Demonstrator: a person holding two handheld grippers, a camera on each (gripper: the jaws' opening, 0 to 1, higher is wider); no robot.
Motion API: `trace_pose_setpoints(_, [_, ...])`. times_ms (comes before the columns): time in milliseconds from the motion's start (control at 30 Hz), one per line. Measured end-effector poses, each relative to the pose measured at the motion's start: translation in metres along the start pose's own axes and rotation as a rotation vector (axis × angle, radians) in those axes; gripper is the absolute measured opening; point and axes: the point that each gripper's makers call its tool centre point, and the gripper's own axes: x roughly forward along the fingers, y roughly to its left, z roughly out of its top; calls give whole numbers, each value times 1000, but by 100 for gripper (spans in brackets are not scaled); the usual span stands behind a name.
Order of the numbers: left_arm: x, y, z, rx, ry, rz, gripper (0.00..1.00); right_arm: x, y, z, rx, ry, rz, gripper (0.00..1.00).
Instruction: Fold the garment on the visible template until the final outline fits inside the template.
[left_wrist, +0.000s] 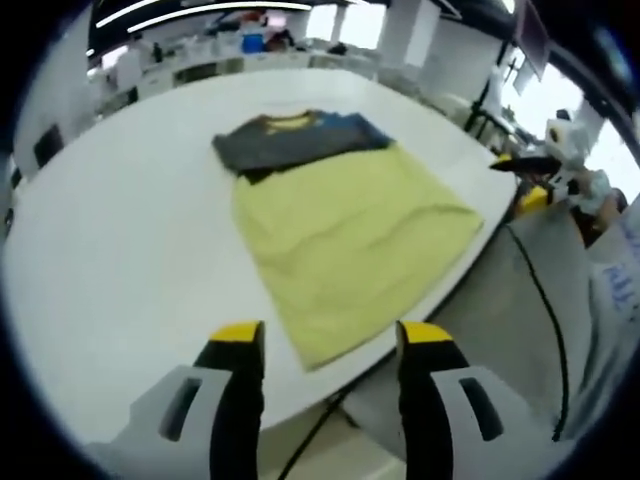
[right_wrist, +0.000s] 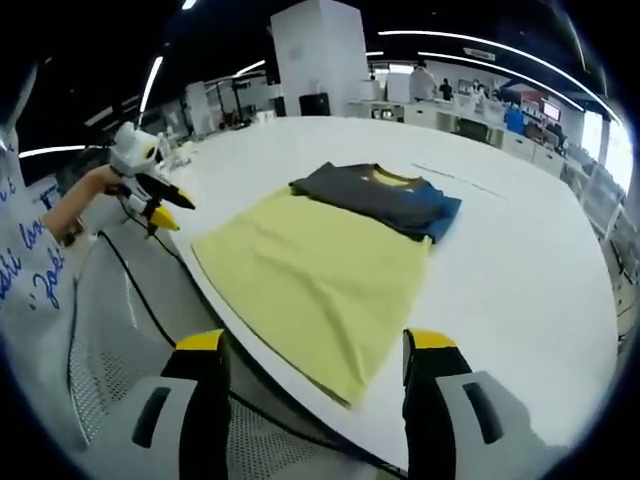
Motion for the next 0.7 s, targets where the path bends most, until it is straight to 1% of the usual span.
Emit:
trace_pose_setpoints(133, [6,6,-9,3,30,13,47,5,-1,-10,8,30,0,63])
trace_pose_setpoints(233, [7,8,-11,-20,19,14,44,7,-1,-14,24,37,6,61])
trace_pose_setpoints(300, [8,7,-11,-30,17,7,41,8,-3,-17,35,42,3,58])
trace_pose_setpoints(433, [12,7,-16,-39,32,2,40,10,-7,-22,52,53,-3,56])
trace_pose_setpoints(500, [15,7,-19,-52,32,-1,38,11,-7,-24,49,61,-5,54])
trace_pose_setpoints(600, [20,7,-22,-81,25,-2,32,13,-12,-30,24,93,-33,49])
trace_pose_setpoints(700, [22,6,-24,-95,28,-6,29,14,-12,-33,21,106,-32,46])
